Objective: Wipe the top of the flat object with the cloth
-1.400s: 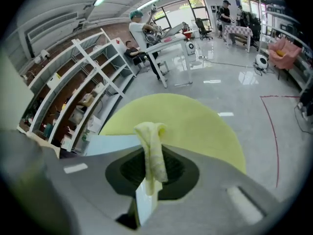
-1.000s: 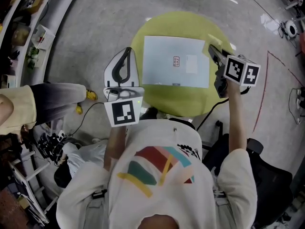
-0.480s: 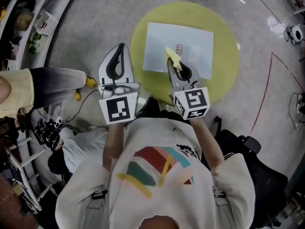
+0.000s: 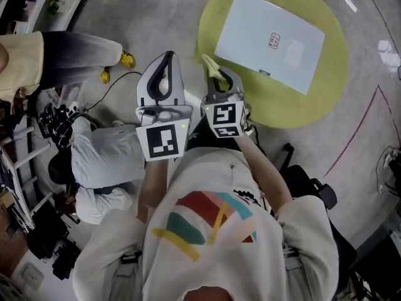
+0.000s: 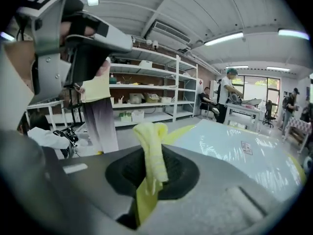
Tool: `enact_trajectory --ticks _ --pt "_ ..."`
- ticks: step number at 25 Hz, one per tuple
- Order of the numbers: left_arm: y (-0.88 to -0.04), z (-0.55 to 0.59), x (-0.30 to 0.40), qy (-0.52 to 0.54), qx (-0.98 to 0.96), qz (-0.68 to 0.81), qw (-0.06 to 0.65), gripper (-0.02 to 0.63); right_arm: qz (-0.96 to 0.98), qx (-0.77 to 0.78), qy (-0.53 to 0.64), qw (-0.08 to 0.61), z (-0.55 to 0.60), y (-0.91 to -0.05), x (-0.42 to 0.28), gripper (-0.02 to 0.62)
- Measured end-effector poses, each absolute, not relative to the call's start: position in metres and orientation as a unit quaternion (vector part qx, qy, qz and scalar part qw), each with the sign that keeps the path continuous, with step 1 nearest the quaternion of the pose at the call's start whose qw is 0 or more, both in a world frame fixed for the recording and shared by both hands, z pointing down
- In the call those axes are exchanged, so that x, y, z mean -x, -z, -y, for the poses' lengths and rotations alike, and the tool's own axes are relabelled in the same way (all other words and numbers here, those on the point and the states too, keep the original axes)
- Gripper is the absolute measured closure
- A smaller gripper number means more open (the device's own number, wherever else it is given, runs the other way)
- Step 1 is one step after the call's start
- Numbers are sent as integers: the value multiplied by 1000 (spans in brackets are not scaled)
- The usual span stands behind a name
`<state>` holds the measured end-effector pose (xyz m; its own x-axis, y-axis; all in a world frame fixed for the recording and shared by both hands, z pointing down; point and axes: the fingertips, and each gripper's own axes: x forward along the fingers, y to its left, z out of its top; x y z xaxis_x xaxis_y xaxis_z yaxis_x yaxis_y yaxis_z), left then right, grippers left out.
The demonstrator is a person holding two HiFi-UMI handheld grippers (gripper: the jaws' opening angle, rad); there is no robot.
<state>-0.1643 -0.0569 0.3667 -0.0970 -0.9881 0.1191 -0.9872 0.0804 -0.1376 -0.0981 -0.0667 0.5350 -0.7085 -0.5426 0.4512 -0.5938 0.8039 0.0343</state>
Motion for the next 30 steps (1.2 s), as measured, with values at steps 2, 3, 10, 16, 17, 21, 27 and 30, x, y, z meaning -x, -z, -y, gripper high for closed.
enact_trajectory --ticks 2,3,10,16,17,21,27,30 --pt "-369 51 174 91 661 -745 -2 591 917 -313 -50 241 70 -544 100 568" --pt "-370 49 177 91 657 -749 -2 591 915 -313 -49 249 71 -548 101 568" --pt "-373 47 184 95 648 -756 1 591 897 -324 -21 300 76 -567 97 568" --pt "-373 61 171 97 666 -740 4 591 888 -337 -5 313 80 -570 78 568" --pt "-372 64 168 96 669 -737 8 591 885 -344 -6 313 81 -570 72 568" --pt "-375 76 149 101 694 -713 6 591 869 -379 -7 318 90 -568 37 568" --pt "-376 97 125 80 719 -690 8 591 841 -422 6 339 91 -570 -25 568" --pt "-376 108 107 73 737 -672 12 591 822 -455 -19 342 94 -573 -66 568"
